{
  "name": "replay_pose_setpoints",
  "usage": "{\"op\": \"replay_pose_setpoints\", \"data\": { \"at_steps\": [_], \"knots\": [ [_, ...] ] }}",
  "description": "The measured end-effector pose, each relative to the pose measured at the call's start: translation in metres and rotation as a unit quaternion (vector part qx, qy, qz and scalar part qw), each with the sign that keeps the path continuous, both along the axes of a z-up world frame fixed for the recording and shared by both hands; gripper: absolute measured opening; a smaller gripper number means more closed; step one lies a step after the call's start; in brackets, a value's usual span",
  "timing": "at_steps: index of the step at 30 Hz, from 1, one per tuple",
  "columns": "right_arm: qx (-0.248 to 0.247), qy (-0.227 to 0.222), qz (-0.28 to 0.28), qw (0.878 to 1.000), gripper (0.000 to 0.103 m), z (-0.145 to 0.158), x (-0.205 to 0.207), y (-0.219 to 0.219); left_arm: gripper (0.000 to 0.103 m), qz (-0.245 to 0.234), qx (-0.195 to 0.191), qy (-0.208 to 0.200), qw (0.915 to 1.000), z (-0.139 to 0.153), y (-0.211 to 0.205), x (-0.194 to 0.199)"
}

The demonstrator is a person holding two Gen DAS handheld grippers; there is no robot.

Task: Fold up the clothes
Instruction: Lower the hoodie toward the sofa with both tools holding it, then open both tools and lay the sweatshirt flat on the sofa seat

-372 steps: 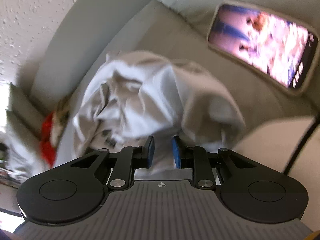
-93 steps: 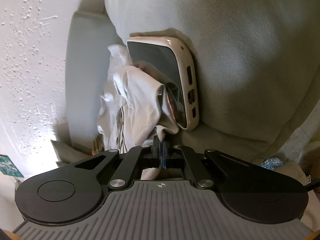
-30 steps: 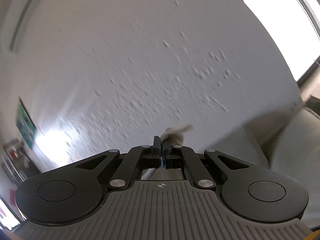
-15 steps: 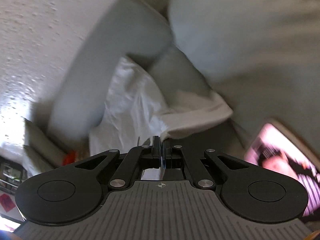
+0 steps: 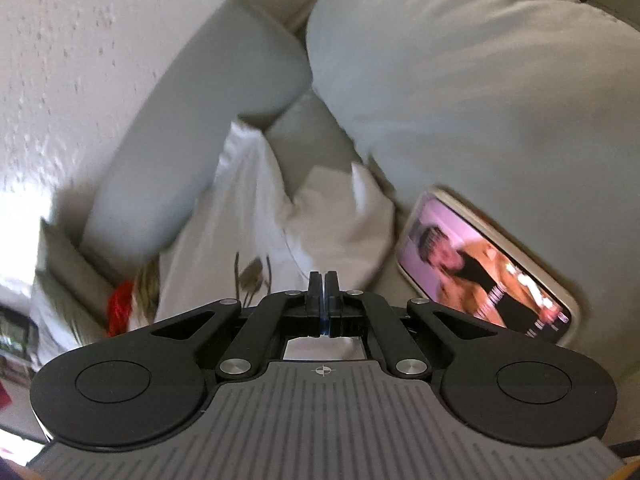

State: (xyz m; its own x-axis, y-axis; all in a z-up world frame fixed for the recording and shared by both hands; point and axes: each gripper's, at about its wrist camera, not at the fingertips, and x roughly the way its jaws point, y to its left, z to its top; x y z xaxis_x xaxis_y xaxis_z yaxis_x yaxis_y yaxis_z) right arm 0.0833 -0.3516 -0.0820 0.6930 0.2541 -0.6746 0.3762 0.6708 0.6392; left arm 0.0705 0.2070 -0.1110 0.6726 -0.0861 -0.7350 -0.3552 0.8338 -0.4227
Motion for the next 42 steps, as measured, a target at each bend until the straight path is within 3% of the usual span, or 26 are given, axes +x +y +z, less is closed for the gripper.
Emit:
{"op": "replay_pose_setpoints", "data": {
  "at_steps": [2,3,4,6,8,9,13,17,21,25,26,27,30,31,33,34,37,42],
  "knots": [
    [0.016,0.005,0.019,1.000,0.011,-0.008,-0.003,0.000,0.031,0.006,0.044,0.018,0.9988,-0.004,-0.005,-0.008],
    [0.019,0.011,0.021,1.000,0.014,-0.011,-0.004,0.001,0.035,0.001,0.048,0.015,0.9988,-0.006,-0.008,-0.014],
    [0.021,0.015,0.024,0.999,0.018,-0.015,-0.005,0.002,0.042,-0.006,0.033,0.009,0.9994,-0.009,-0.009,-0.019],
    [0.021,0.016,0.030,0.999,0.044,-0.024,-0.005,0.006,0.042,-0.018,-0.019,-0.001,0.9996,-0.020,-0.009,-0.026],
    [0.021,0.011,0.036,0.999,0.045,-0.036,-0.002,0.011,0.042,-0.029,-0.081,-0.001,0.9963,-0.033,-0.009,-0.026],
    [0.025,0.009,0.039,0.999,0.045,-0.043,0.001,0.013,0.042,-0.033,-0.094,0.000,0.9951,-0.039,-0.010,-0.024],
    [0.034,-0.005,0.051,0.998,0.045,-0.067,0.013,0.022,0.043,-0.030,-0.096,-0.002,0.9949,-0.056,-0.012,-0.016],
    [0.010,-0.028,0.068,0.997,0.044,-0.081,0.029,0.034,0.044,-0.035,-0.118,-0.031,0.9919,-0.059,-0.008,-0.015],
    [-0.006,-0.053,0.089,0.995,0.045,-0.088,0.037,0.041,0.044,-0.049,-0.098,-0.053,0.9925,-0.054,-0.008,-0.006],
    [-0.003,-0.054,0.092,0.994,0.039,-0.091,0.048,0.045,0.049,-0.059,-0.054,-0.057,0.9951,-0.045,-0.015,0.005],
    [-0.013,-0.045,0.092,0.995,0.026,-0.090,0.051,0.047,0.053,-0.063,-0.041,-0.058,0.9955,-0.043,-0.018,0.007],
    [-0.026,-0.034,0.091,0.995,0.004,-0.090,0.054,0.049,0.054,-0.064,-0.033,-0.060,0.9956,-0.042,-0.020,0.008],
    [-0.047,-0.019,0.071,0.996,0.001,-0.085,0.056,0.051,0.061,-0.059,-0.026,-0.065,0.9958,-0.040,-0.021,0.014],
    [-0.054,-0.018,0.056,0.997,0.001,-0.081,0.054,0.051,0.059,-0.054,-0.028,-0.067,0.9959,-0.039,-0.021,0.016],
    [-0.050,-0.028,0.010,0.998,0.001,-0.068,0.045,0.046,0.046,-0.047,-0.034,-0.065,0.9962,-0.041,-0.021,0.024],
    [-0.046,-0.033,-0.012,0.998,0.001,-0.062,0.041,0.043,0.001,-0.050,-0.037,-0.053,0.9966,-0.042,-0.023,0.029],
    [-0.045,-0.027,-0.041,0.998,0.001,-0.048,0.032,0.033,0.000,-0.030,-0.051,-0.020,0.9980,-0.043,-0.025,0.027],
    [-0.038,0.038,-0.056,0.997,0.001,-0.052,0.025,0.022,0.001,0.008,-0.048,0.011,0.9988,-0.036,-0.025,0.005]
  ]
}}
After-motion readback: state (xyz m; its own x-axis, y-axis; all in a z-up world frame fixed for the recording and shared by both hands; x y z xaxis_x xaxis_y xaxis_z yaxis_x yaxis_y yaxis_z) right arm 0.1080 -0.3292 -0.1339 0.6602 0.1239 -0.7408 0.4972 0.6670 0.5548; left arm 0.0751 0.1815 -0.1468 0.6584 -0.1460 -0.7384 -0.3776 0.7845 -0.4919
